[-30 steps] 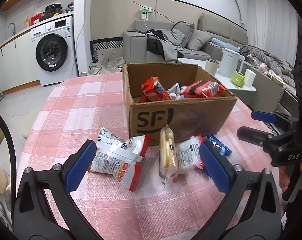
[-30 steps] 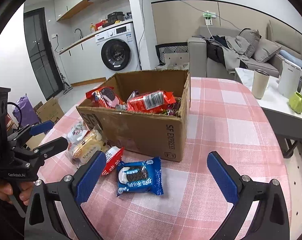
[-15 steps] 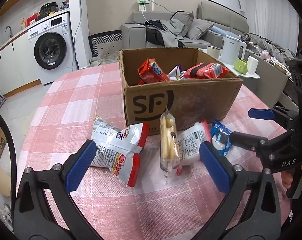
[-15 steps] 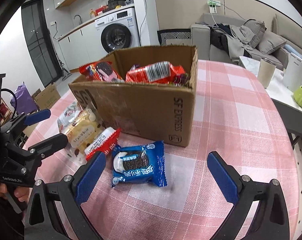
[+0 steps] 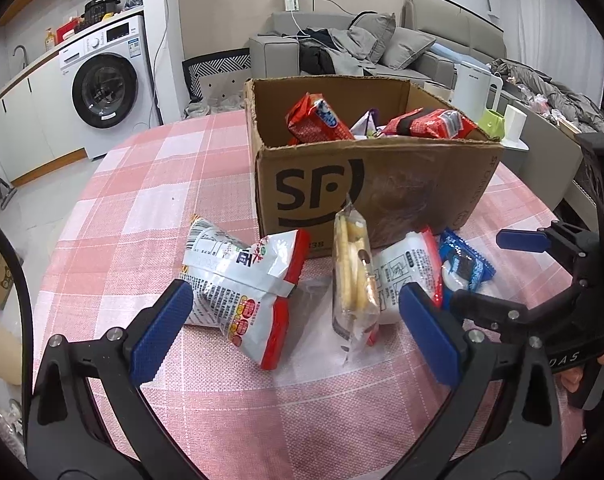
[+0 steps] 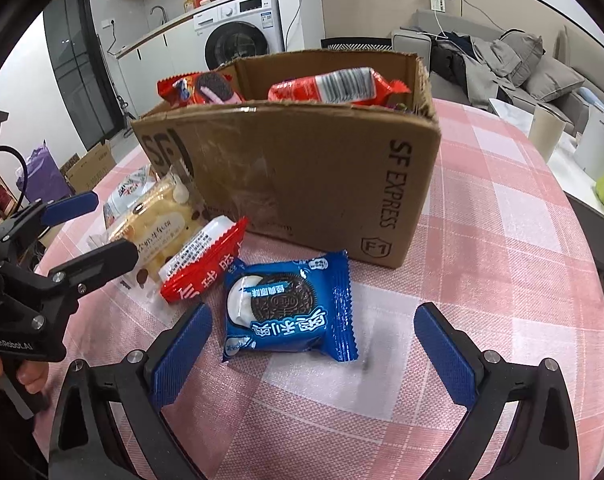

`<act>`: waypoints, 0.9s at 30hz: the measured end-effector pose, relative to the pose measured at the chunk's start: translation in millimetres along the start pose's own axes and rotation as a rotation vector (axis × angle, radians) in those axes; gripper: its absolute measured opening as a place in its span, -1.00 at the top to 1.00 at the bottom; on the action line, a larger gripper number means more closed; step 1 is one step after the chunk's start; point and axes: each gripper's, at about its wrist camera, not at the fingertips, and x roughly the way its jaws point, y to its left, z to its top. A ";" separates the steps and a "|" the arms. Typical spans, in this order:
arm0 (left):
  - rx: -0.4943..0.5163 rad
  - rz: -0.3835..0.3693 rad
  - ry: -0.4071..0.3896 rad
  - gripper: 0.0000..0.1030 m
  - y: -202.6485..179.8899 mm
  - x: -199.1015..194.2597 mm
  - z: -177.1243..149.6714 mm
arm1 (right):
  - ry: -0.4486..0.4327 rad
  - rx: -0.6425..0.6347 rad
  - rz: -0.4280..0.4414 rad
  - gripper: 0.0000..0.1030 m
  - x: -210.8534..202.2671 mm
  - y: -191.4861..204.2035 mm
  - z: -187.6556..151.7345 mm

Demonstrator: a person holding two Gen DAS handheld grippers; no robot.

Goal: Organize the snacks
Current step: 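Move both tools toward the blue Oreo pack and wafer bag, then grasp the blue Oreo pack with the right tool while the left tool grasps a wafer bag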

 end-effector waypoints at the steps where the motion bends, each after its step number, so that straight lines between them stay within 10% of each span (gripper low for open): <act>1: -0.002 -0.001 0.002 -0.99 0.6 0.8 -0.2 | 0.002 -0.001 -0.002 -0.99 1.7 0.5 -0.3; 18: 0.008 -0.083 0.013 -0.62 -1.7 4.5 -5.3 | 0.012 -0.021 -0.081 -0.96 14.0 11.3 -9.5; 27: 0.035 -0.104 0.019 -0.37 -5.5 4.4 -7.5 | 0.038 -0.021 -0.068 -0.57 14.2 10.8 -11.5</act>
